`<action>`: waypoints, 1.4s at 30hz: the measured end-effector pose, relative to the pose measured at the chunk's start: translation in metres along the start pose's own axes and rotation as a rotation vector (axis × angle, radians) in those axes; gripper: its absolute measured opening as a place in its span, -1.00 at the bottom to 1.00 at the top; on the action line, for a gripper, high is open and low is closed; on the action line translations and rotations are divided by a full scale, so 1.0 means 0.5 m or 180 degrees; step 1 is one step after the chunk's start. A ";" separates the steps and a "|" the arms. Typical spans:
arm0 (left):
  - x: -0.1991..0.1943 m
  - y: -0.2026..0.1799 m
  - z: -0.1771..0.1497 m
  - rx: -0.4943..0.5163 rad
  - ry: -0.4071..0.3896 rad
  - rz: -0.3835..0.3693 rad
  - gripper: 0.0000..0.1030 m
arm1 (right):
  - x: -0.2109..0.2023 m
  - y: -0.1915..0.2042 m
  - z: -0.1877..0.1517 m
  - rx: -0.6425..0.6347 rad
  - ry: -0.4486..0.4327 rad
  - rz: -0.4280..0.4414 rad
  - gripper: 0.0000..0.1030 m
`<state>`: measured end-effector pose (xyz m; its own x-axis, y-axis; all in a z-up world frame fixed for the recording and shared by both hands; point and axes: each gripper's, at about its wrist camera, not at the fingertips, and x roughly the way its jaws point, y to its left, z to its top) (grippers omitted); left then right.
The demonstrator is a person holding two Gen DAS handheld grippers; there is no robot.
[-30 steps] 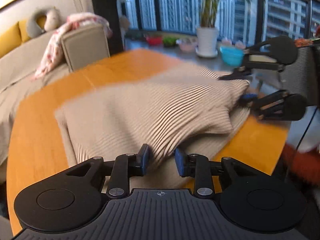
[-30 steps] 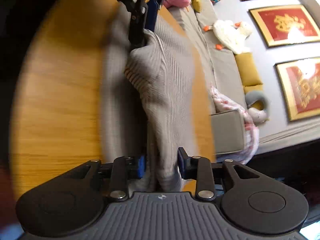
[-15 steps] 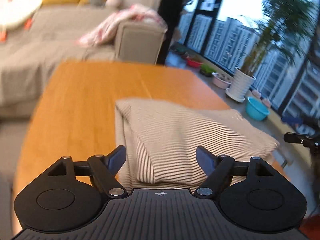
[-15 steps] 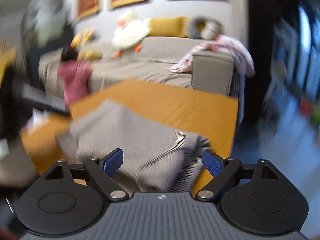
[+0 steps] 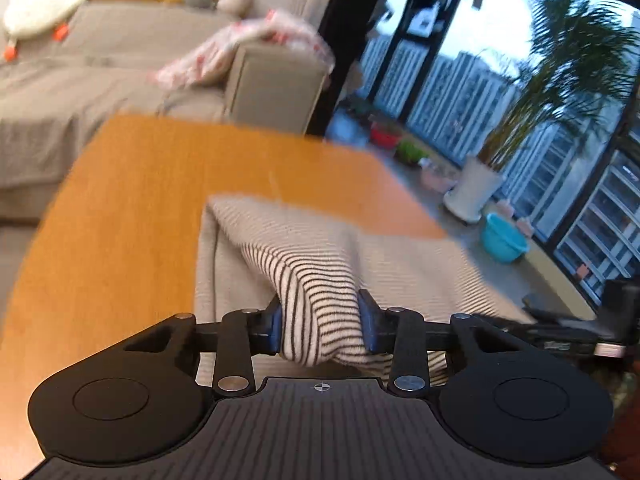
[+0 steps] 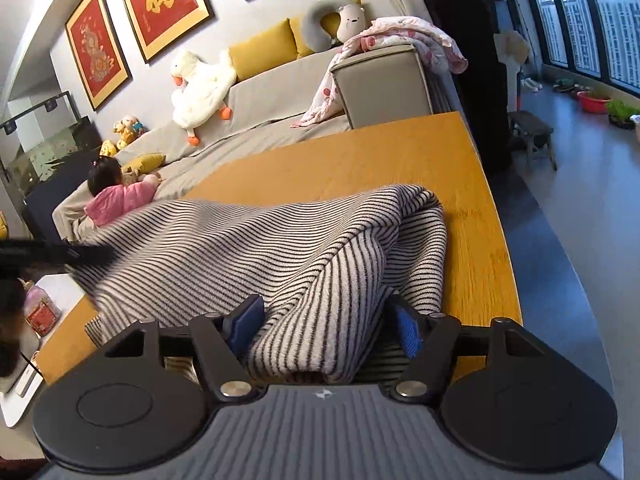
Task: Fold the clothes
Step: 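Lay the folded shirt down and open both grippers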
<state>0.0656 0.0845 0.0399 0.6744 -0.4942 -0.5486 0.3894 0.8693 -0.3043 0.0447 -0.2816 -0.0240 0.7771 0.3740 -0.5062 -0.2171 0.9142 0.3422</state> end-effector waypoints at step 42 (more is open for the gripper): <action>0.279 0.057 0.110 -0.0454 0.0128 0.0021 0.97 | 0.041 0.096 0.011 -0.0447 0.0092 -0.0648 1.00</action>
<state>0.2054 0.0399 -0.0024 0.6499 -0.4901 -0.5809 0.2900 0.8664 -0.4065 0.0534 -0.2308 -0.0136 0.7965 0.1822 -0.5765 -0.1393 0.9832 0.1183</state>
